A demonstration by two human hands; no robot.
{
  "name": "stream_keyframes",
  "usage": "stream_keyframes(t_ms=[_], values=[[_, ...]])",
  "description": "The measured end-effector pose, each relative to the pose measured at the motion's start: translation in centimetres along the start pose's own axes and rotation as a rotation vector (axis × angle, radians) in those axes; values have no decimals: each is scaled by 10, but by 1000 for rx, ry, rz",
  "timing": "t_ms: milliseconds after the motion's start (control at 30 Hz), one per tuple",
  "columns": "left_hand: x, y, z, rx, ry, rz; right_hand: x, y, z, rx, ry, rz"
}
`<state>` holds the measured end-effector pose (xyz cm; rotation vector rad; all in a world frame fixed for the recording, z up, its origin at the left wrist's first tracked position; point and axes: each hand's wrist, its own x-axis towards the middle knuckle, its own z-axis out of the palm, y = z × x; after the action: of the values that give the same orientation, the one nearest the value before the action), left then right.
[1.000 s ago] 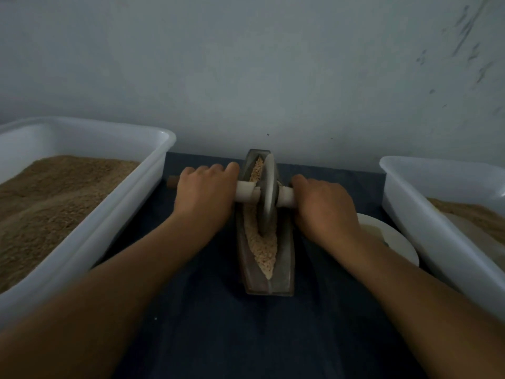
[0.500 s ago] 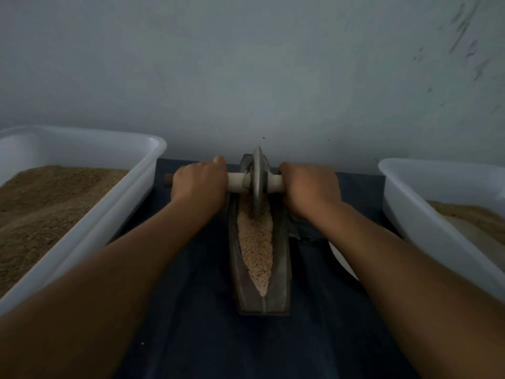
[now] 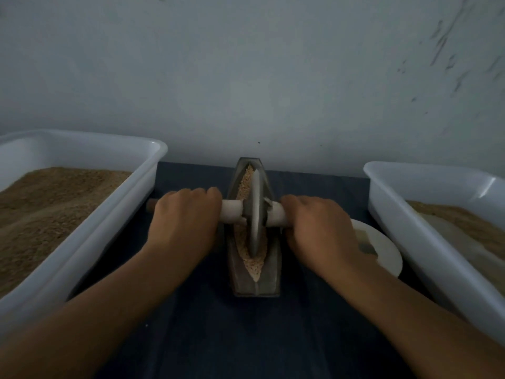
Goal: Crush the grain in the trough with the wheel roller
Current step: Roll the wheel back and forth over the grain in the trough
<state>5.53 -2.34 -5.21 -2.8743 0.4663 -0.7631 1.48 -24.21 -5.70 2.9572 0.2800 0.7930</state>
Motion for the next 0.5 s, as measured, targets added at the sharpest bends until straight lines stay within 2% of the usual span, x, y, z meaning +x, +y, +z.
stream_keyframes(t_ms=[233,500], values=[[-11,-2,3,-53,5,-6,-5,-7,-8,-9,27,-21],[39,2,27,-89,-23,-19,37,8,23,-130,-17,41]])
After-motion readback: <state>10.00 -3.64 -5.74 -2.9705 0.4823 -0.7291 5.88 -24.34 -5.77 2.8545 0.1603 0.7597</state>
